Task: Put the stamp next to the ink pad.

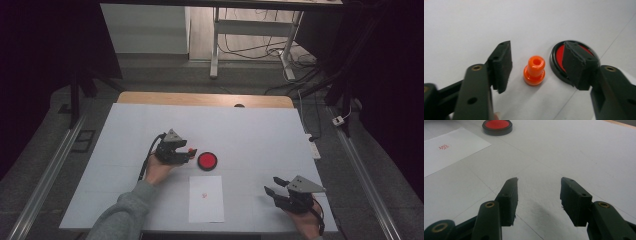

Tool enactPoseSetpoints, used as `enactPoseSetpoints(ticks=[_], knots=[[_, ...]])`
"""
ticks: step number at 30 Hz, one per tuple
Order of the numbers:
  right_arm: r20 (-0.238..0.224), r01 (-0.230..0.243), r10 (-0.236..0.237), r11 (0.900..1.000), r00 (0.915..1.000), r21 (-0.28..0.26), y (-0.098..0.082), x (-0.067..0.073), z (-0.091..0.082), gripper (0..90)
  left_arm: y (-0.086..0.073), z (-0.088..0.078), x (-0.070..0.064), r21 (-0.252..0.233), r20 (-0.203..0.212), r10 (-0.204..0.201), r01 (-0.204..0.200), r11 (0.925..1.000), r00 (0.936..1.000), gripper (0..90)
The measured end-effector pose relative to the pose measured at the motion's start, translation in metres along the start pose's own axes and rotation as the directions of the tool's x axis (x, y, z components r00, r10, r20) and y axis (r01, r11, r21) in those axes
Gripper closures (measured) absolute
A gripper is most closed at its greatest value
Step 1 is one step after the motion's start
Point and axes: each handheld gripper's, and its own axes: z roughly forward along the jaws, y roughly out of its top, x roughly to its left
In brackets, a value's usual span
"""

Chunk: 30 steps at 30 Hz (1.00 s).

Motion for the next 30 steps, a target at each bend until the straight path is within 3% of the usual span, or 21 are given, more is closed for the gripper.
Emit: enactPoseSetpoints(ticks=[6,16,22,24,30], knots=[[-0.005,0.006,-0.006,1.0,1.0,0.0,0.001,0.0,0.002,47.8,0.002,-0.018,-0.004,-0.015,0.029,0.004,-0.004,0.9999,0.9996,36.2],[-0.008,0.013,-0.013,1.0,0.9999,-0.006,0.003,0.001,0.002,47.6,0.002,-0.055,-0.02,-0.042,0.058,0.06,-0.057,0.9975,0.9965,35.9],[-0.003,0.01,-0.01,1.0,0.9999,-0.006,0.003,0.0,0.001,47.5,-0.014,-0.074,-0.024,-0.03,0.063,0.066,-0.064,0.9975,0.9958,36.1],[-0.007,0.004,-0.004,1.0,1.0,-0.012,0.002,0.0,0.001,47.5,-0.02,-0.081,-0.024,-0.027,0.047,0.069,-0.068,0.9973,0.9965,36.1],[-0.009,0.008,-0.008,1.0,0.9999,-0.008,0.002,-0.001,0.001,47.3,-0.042,-0.1,-0.021,-0.022,0.03,0.046,-0.045,0.9987,0.9985,36.2]])
